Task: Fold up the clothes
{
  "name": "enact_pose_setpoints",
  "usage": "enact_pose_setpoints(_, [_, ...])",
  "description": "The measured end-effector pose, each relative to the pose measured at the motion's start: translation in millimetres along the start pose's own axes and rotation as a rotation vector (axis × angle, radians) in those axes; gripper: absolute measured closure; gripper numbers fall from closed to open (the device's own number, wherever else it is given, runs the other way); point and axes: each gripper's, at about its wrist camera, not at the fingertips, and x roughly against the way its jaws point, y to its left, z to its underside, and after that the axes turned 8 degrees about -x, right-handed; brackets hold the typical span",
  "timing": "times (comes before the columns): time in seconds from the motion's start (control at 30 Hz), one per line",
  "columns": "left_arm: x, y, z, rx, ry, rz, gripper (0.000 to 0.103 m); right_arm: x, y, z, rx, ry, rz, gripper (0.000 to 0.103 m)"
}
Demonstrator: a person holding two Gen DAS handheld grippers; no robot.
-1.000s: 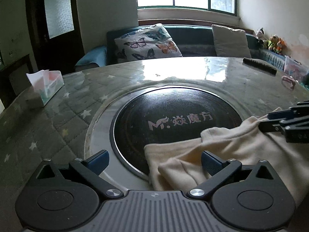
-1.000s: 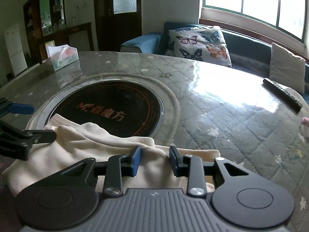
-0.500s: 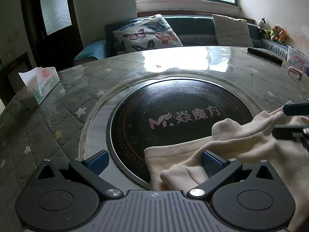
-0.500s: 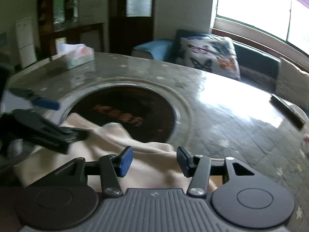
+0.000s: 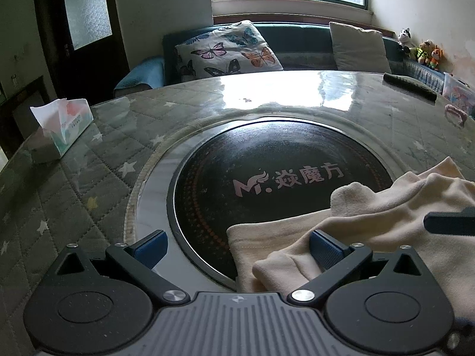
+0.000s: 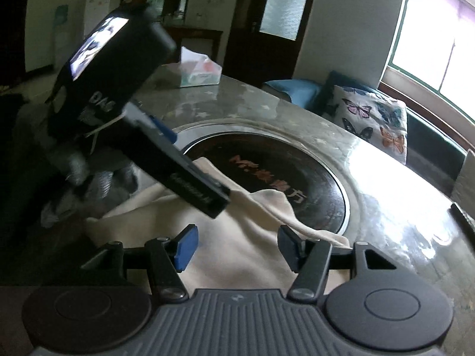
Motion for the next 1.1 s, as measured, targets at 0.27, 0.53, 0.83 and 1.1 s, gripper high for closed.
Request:
enact_pose_setpoints(0.27, [-0.2, -0.7, -0.2, 0.003, 0.000, -0.001, 0.000, -0.7, 14.0, 1.7, 0.016, 0.005, -0.041, 0.042])
enact_pose_setpoints(0.53, [-0.6, -1.0, -0.1, 0.007, 0.001, -0.002, 0.000, 1.2, 25.2, 5.4, 0.024, -0.008, -0.075, 0.043])
enact_pose_setpoints(0.83, [1.9, 0.9, 2.8, 0.025, -0.004, -0.002, 0.000, 21.6, 0.6, 11.0, -0.065, -0.021, -0.108, 0.041])
enact_pose_setpoints(1.1, [11.8, -0.4, 4.9, 0.031, -0.016, -0.012, 0.000, 30.2, -46.9, 29.4, -0.229, 0.028, -0.068, 0.039])
